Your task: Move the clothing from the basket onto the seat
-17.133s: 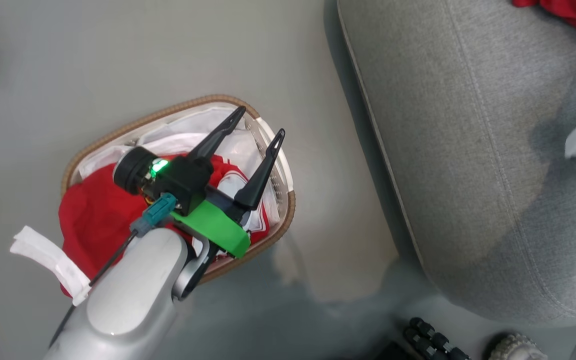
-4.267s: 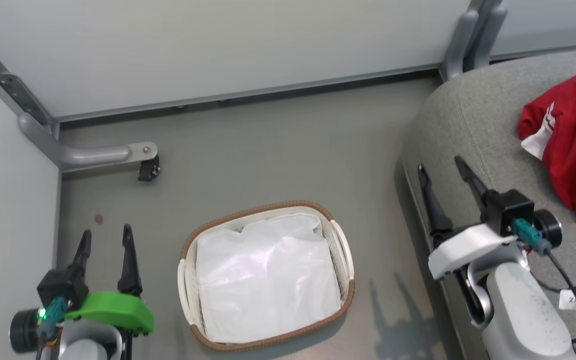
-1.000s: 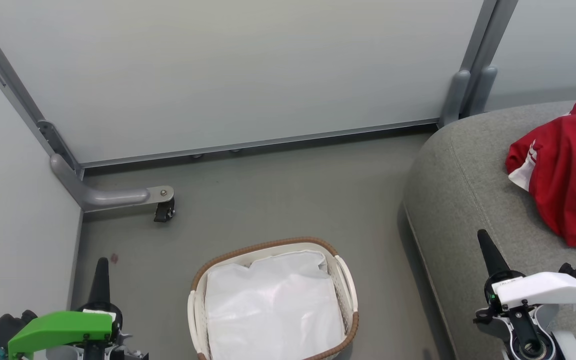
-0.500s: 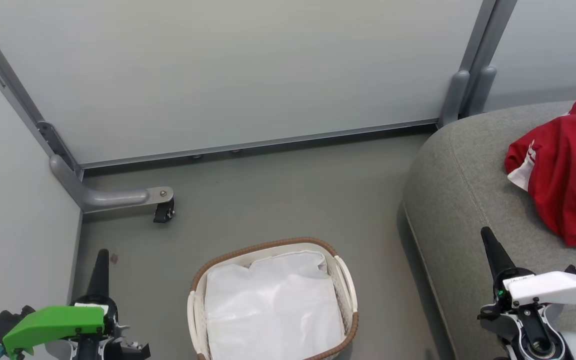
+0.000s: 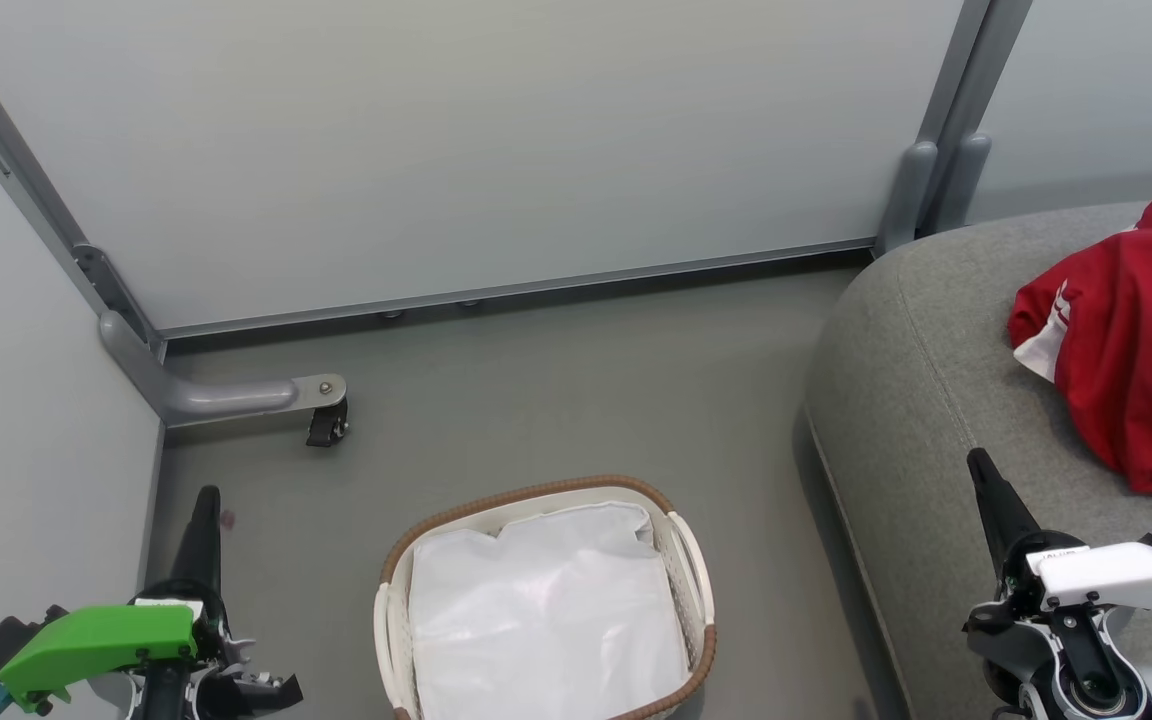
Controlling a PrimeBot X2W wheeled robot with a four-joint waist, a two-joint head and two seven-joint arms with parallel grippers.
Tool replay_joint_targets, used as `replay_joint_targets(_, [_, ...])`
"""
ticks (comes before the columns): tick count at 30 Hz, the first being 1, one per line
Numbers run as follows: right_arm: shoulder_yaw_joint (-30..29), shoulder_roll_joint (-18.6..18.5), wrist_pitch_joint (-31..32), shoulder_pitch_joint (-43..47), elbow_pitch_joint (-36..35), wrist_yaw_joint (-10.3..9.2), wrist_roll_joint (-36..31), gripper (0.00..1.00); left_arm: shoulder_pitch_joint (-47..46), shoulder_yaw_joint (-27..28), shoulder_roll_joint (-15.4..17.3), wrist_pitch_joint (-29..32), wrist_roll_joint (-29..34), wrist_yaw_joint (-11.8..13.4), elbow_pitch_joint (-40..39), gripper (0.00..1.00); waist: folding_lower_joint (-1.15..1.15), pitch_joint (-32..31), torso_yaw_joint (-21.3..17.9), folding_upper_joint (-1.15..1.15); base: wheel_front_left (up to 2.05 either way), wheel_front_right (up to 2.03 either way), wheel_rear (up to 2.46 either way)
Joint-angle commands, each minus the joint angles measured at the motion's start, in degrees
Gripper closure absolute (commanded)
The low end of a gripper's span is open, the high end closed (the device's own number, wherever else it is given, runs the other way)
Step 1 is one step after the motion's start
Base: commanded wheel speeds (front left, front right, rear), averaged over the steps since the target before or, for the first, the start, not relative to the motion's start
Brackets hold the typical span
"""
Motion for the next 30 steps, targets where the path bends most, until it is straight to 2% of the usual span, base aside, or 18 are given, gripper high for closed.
replay_joint_targets(1, [-0.3, -0.3, 0.3, 0.5, -0.5, -0.01, 1.1, 1.00, -1.4, 0.2, 0.4, 0.3, -1.1, -0.2, -0.5, 1.00, 0.00, 0.0, 0.0, 0.00, 0.00, 0.00, 0.00])
replay_joint_targets(16, [-1.1, -0.4, 1.9, 0.8, -1.3, -0.02, 7.1, 1.00, -1.8, 0.3, 0.4, 1.8, -6.8, -0.2, -1.2, 1.00, 0.00, -0.1, -0.1, 0.00, 0.00, 0.00, 0.00])
replay_joint_targets(30, [-1.1, -0.4, 1.8, 0.8, -1.3, -0.02, 7.1, 1.00, -1.6, 0.3, 0.4, 1.9, -6.8, -0.2, -1.1, 1.00, 0.00, -0.1, -0.1, 0.00, 0.00, 0.00, 0.00])
